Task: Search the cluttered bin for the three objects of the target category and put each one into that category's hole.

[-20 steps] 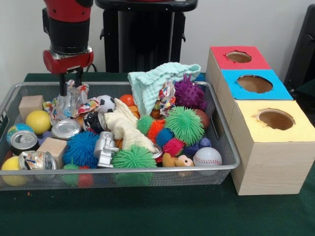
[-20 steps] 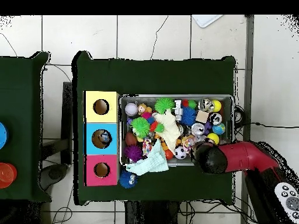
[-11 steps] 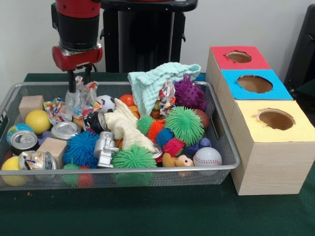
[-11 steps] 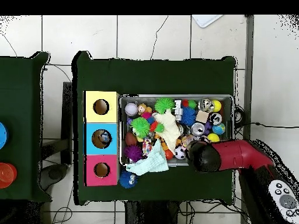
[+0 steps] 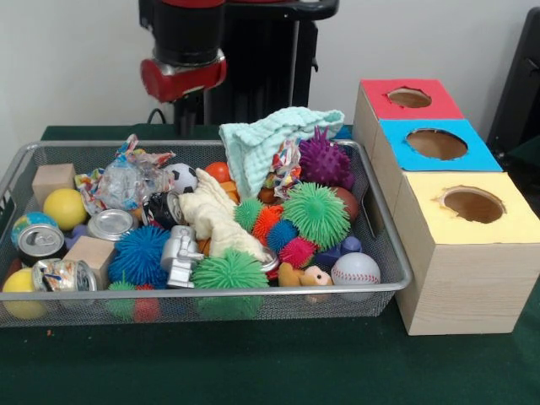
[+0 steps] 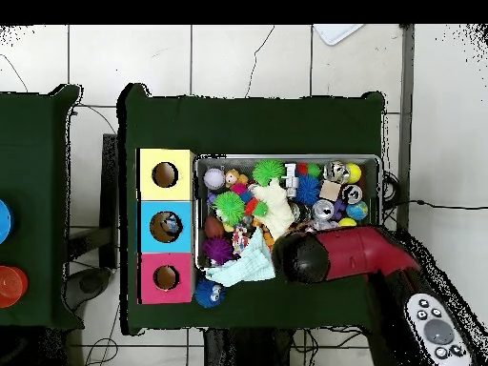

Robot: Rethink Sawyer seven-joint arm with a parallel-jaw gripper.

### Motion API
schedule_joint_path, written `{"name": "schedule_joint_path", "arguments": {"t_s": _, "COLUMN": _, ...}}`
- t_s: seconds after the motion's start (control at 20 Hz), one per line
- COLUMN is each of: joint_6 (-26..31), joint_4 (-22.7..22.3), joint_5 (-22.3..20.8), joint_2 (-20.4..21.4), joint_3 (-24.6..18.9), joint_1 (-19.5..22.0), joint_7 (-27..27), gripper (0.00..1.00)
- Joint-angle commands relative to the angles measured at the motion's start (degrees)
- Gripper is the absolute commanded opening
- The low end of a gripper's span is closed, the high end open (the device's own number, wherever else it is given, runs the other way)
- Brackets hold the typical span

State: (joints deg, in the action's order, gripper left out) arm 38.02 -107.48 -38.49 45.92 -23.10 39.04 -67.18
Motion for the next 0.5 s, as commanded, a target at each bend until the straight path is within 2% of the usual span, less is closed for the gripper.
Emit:
{"name": "schedule_joint_path", "arguments": {"t_s": 0.05, "joint_6": 8.6, "joint_4": -9.5, "joint_5": 6.5, "joint_2": 9.7, "joint_3": 3.8, "joint_1": -6.3, "joint_7": -15.7, "gripper": 0.00}}
{"name": "schedule_joint_path", "arguments": {"t_s": 0.15, "joint_6": 8.2, "joint_4": -11.5, "joint_5": 8.9, "joint_2": 11.2, "joint_3": 5.9, "joint_1": -9.7, "joint_7": -19.7, "gripper": 0.00}}
{"name": "schedule_joint_path", "arguments": {"t_s": 0.3, "joint_6": 6.6, "joint_4": -12.6, "joint_5": 11.7, "joint_2": 11.0, "joint_3": 9.3, "joint_1": -14.2, "joint_7": -23.7, "gripper": 0.00}}
{"name": "schedule_joint_path", "arguments": {"t_s": 0.5, "joint_6": 2.7, "joint_4": -13.6, "joint_5": 12.9, "joint_2": 10.0, "joint_3": 12.4, "joint_1": -16.7, "joint_7": -23.3, "gripper": 0.00}}
